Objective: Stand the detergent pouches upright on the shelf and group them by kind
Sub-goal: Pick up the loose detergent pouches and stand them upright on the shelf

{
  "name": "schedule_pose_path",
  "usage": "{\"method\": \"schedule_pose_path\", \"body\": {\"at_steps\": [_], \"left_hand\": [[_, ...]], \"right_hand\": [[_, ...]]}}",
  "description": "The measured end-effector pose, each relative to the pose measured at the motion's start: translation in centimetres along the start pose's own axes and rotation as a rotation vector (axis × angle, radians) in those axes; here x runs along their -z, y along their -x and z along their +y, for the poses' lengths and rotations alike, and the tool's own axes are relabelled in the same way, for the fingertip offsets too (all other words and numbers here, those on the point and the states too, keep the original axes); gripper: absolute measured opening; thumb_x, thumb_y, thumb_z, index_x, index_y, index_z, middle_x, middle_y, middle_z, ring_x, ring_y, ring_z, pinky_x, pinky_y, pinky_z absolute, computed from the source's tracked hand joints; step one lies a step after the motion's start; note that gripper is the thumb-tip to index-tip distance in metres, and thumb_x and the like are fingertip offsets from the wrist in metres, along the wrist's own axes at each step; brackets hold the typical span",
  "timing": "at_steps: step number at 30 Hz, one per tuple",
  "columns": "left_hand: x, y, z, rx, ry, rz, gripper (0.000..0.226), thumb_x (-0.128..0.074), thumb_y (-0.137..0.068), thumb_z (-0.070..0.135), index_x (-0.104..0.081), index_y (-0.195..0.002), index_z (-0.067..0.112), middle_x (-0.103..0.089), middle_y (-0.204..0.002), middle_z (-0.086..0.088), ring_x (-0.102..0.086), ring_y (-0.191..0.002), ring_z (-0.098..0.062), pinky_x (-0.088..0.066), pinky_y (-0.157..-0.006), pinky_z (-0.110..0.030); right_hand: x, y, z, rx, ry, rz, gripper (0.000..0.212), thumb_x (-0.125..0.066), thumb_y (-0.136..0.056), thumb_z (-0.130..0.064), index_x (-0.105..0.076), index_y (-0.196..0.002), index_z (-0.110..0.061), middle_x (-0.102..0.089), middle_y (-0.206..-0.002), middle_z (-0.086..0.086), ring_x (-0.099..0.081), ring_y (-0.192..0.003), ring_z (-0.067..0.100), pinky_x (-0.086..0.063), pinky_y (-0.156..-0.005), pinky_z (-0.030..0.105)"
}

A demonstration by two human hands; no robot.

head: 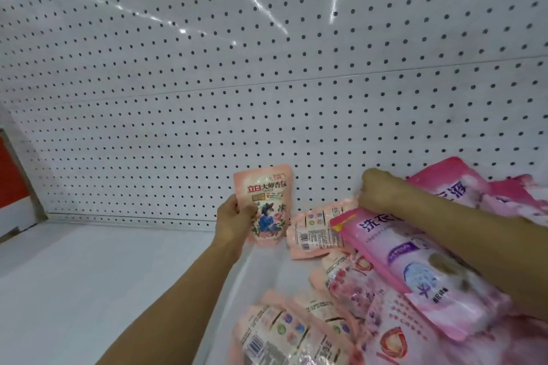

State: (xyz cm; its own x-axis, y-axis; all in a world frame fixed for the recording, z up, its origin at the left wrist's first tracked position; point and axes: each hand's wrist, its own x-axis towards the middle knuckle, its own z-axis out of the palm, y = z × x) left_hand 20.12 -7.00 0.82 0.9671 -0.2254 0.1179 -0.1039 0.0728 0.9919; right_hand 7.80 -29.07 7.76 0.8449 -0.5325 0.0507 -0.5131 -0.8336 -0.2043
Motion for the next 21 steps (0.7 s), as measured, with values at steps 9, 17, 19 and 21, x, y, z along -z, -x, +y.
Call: {"method": "schedule_pose_path", "body": {"at_steps": [9, 17, 19, 21], "left_hand": [[1.0, 0.7, -0.2, -0.042, -0.17, 0.001, 0.019, -0.055, -0.096, 0.005, -0.057, -0.115, 0.007, -0.07, -0.106, -0.006, -0.068, -0.078, -0.008, -0.052, -0.051, -0.016], [1.2, 2.0, -0.1, -0.278, -0.402, 0.172, 0.057, -0.065, -0.088, 0.009, -0.038, -0.138, 0.009, -0.04, -0.134, -0.004, -0.043, -0.127, -0.021, -0.047, -0.097, -0.036], [1.1, 2.9, 0.1, -0.481, -0.495, 0.222, 0.048, -0.066, -0.086, 0.009, -0.043, -0.128, 0.012, -0.04, -0.12, 0.003, -0.044, -0.12, -0.019, -0.047, -0.097, -0.039], [0.8, 4.1, 0.6, -0.598, -0.502, 0.076, 0.038, -0.066, -0.086, 0.01, -0.049, -0.119, 0.018, -0.046, -0.115, 0.005, -0.049, -0.109, -0.015, -0.05, -0.091, -0.037]], "right_hand": [[-0.7, 0.8, -1.7, 0.035, 0.334, 0.155, 0.007, -0.055, -0.086, -0.006, -0.051, -0.086, -0.011, -0.044, -0.07, 0.0, -0.053, -0.072, 0.02, -0.043, -0.064, 0.031], [0.1, 0.2, -0.9, -0.115, 0.112, 0.068, 0.01, -0.06, -0.081, -0.022, -0.058, -0.09, -0.018, -0.062, -0.079, -0.004, -0.06, -0.076, 0.017, -0.043, -0.067, 0.029], [0.2, 0.0, -0.9, -0.083, -0.025, 0.105, 0.012, -0.064, -0.08, -0.027, -0.067, -0.089, -0.02, -0.068, -0.082, -0.005, -0.064, -0.079, 0.018, -0.049, -0.072, 0.03], [0.8, 0.1, -1.6, 0.012, -0.147, 0.209, 0.013, -0.062, -0.084, -0.033, -0.071, -0.087, -0.024, -0.068, -0.087, -0.009, -0.064, -0.083, 0.019, -0.05, -0.079, 0.033]]}}
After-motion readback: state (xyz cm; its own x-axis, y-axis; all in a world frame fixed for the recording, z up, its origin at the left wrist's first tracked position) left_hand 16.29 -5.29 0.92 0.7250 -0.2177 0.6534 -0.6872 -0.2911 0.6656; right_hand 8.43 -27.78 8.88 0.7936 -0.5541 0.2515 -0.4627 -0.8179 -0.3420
